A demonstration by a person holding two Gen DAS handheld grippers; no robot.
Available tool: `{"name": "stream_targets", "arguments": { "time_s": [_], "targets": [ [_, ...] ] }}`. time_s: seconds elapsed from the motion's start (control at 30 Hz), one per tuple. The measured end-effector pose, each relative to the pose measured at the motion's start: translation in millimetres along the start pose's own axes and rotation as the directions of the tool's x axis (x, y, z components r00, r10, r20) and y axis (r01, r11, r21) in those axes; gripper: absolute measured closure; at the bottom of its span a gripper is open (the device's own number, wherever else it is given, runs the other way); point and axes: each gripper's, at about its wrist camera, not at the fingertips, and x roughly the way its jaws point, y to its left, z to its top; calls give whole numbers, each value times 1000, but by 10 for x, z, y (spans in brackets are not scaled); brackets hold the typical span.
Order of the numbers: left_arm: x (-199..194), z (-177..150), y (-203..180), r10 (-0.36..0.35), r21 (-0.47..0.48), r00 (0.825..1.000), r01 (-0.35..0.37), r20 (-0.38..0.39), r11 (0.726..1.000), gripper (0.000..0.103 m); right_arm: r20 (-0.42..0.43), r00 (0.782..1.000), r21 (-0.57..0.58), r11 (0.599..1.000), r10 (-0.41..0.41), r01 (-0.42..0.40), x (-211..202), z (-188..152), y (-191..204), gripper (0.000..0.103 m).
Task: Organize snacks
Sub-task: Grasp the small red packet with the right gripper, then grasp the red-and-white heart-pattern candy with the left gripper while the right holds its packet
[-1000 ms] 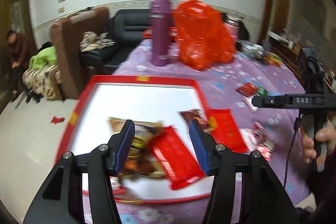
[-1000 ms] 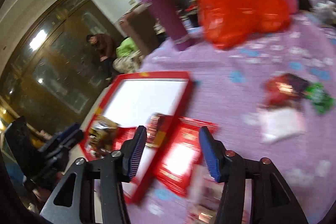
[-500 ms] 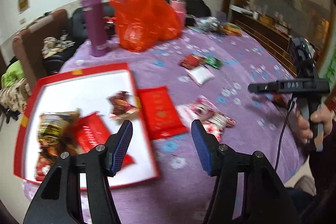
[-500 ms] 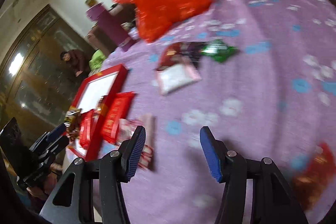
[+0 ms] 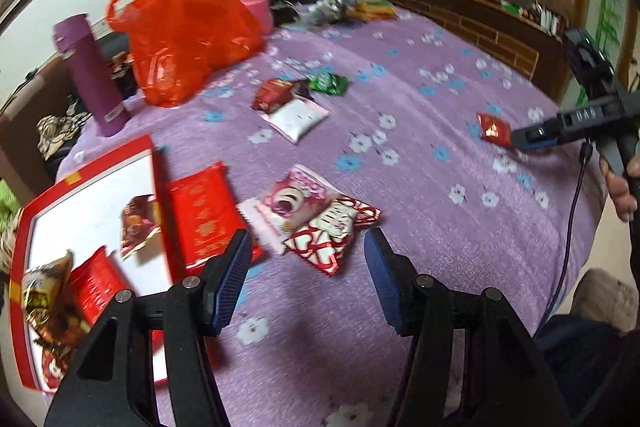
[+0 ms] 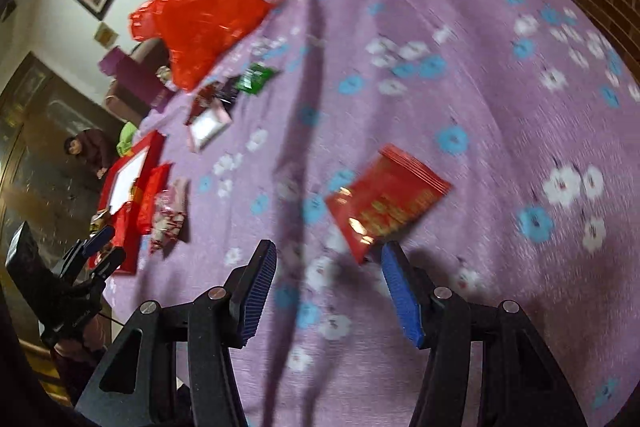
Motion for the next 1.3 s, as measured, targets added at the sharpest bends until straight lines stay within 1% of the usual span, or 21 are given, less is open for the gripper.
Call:
{"name": "stream_targets", "arguments": {
  "time_s": [0.07, 0.17, 0.23, 0.3, 0.37, 0.4, 0.43, 0.47, 0.53, 0.6, 0.63, 0.73, 0.8, 0.97, 1.07, 1.13, 1.2, 1.3],
  "targets": [
    [57, 3, -37, 1, 10, 1000, 0, -18, 1000, 46, -8, 1000, 34, 999, 13, -13, 80, 31, -29, 45],
    [64, -11, -56, -5, 16, 1000, 6, -20, 1000, 46, 8, 1000, 16, 1000, -10, 9, 141, 93, 51, 45],
    [67, -20, -56, -6, 14, 1000, 6, -23, 1000, 46, 25, 999, 39, 999, -24, 23, 185, 163, 66, 45],
    [75, -22, -56, -2, 14, 1000, 2, -28, 1000, 46, 40, 998, 51, 998, -45, 43, 233, 237, 87, 45],
    [95, -19, -63, -3, 16, 999, 4, -35, 1000, 46, 54, 996, 60, 996, -74, 71, 256, 297, 137, 43],
    [105, -18, -70, -5, 20, 999, 5, -38, 1000, 46, 62, 992, 37, 993, -113, 111, 287, 316, 186, 43],
    [115, -14, -85, -6, 27, 999, 7, -41, 1000, 46, 79, 985, 19, 988, -153, 152, 307, 327, 215, 48],
    [118, -17, -102, -9, 37, 999, 10, -41, 999, 46, 98, 975, 5, 980, -198, 198, 326, 332, 242, 50],
    [119, -21, -116, -21, 50, 999, 24, -43, 998, 46, 132, 945, -41, 951, -298, 305, 384, 331, 328, 59],
    [135, -11, -110, -43, 54, 998, 46, -49, 998, 46, 163, 917, -89, 921, -363, 380, 439, 301, 395, 60],
    [150, -4, -103, -53, 53, 997, 55, -52, 997, 46, 170, 912, -99, 915, -373, 392, 442, 295, 399, 61],
    [238, 37, -79, -85, 39, 994, 88, -72, 995, 46, 187, 910, -96, 915, -370, 392, 435, 296, 362, 63],
    [305, 63, -74, -103, 35, 991, 107, -85, 994, 46, 204, 902, -111, 907, -379, 406, 437, 286, 359, 64],
    [479, 107, -82, -128, 38, 983, 134, -129, 990, 46, 220, 904, -117, 910, -367, 398, 436, 307, 336, 63],
    [588, 113, -115, -177, 24, 970, 184, -169, 983, 47, 226, 909, -116, 917, -350, 382, 432, 314, 319, 63],
    [602, 124, -184, -174, 42, 971, 183, -166, 982, 47, 230, 911, -118, 920, -341, 374, 428, 311, 310, 63],
    [603, 155, -216, -186, 37, 968, 195, -169, 980, 47, 235, 913, -117, 923, -334, 368, 422, 303, 303, 63],
    [599, 201, -218, -161, 34, 974, 168, -163, 985, 47, 236, 918, -118, 928, -320, 354, 410, 294, 291, 62]
  ]
}}
